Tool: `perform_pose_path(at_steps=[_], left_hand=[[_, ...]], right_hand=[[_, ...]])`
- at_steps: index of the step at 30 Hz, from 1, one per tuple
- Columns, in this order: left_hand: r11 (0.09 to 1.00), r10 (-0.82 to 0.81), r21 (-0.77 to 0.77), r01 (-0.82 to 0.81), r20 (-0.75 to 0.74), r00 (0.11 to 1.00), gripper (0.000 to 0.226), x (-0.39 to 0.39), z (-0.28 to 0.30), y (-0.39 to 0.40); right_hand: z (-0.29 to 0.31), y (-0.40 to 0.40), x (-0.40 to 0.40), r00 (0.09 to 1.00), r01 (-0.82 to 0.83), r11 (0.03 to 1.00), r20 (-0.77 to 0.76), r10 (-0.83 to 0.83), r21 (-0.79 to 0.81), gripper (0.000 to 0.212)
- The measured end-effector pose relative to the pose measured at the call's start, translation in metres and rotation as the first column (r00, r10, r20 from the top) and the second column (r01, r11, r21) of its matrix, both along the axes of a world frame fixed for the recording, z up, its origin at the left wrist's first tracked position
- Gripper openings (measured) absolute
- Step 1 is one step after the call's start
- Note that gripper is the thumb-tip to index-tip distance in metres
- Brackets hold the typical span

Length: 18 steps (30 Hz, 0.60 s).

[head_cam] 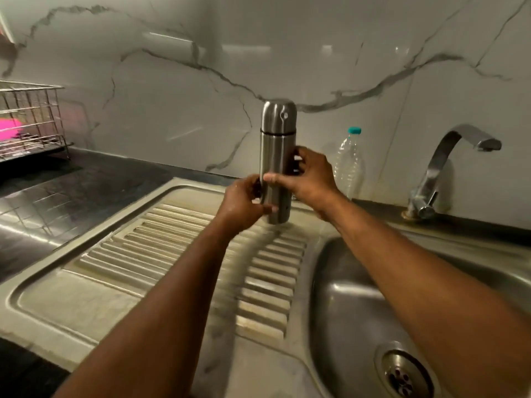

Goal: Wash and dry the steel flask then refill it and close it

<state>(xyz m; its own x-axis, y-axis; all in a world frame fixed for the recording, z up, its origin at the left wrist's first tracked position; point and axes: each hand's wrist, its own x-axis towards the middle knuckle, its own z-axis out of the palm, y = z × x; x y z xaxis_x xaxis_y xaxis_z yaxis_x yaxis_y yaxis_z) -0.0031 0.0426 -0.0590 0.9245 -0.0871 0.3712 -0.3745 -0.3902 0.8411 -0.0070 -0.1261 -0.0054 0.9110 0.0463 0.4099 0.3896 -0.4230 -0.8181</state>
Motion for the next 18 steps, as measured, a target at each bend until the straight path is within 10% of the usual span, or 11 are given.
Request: perform_pose_path(at_steps=[18], left_hand=[[0.999,-0.036,0.033,0.041,-0.138,0.990,0.062,0.048,-0.020,0.003]], right_hand=[[-0.043,0.002,0.059,0.999,0.042,0.999,-0.003,-0.042,0.015,0.068]])
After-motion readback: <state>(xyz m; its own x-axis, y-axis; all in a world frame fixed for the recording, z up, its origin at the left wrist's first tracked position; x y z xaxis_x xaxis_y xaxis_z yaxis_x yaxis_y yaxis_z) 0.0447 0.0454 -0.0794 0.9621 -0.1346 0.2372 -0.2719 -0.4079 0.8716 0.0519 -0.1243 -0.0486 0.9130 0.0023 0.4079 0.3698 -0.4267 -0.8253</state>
